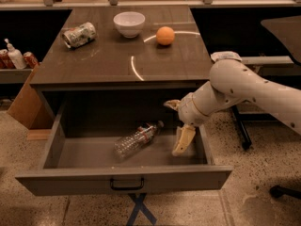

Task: Pick water bottle from top drawer and place on counter

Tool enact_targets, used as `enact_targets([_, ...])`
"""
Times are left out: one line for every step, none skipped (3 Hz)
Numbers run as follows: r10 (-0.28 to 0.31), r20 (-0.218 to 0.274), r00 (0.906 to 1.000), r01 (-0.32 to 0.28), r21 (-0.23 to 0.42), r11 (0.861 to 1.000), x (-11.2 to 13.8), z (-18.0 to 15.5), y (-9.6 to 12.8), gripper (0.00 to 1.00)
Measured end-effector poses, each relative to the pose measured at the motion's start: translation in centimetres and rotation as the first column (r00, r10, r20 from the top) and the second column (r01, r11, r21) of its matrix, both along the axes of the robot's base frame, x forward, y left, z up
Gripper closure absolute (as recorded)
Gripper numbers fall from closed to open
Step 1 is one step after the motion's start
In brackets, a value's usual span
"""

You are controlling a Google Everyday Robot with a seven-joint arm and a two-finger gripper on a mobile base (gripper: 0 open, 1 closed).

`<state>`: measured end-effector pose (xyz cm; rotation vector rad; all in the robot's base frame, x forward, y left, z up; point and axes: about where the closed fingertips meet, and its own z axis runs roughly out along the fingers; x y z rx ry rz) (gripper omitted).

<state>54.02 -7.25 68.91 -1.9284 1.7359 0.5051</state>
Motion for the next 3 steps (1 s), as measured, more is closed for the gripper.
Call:
enact_targets([0.01,0.011,0.9999,-0.01,0.036,0.999,1.2,-0.6,1.0,0.0])
enact_targets([0.037,0.012,0.9993,-0.037,0.05,0.998,1.9,-1.6,2.3,0.0])
enact_targets([0.084,0.021,0.9963,-0.084,0.027,0.996,1.8,-2.6,4.4,0.0])
